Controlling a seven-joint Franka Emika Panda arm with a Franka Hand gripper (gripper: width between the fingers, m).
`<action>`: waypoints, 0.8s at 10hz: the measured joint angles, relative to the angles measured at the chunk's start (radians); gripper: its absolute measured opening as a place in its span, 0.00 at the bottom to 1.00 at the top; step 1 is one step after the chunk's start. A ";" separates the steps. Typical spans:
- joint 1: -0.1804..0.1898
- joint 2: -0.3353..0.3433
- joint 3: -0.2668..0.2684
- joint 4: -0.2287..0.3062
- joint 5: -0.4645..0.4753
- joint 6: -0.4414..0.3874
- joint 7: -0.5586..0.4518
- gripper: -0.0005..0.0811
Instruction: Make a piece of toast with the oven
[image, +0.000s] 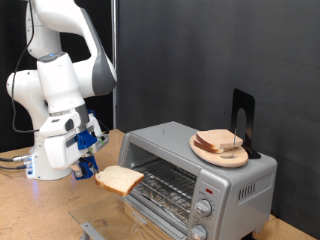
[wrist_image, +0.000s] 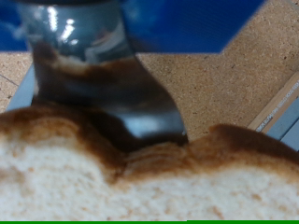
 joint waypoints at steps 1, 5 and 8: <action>0.001 0.000 -0.001 0.002 -0.004 -0.023 -0.038 0.50; 0.001 0.023 -0.006 0.047 -0.064 -0.109 -0.235 0.50; 0.000 0.088 -0.004 0.115 -0.099 -0.129 -0.232 0.50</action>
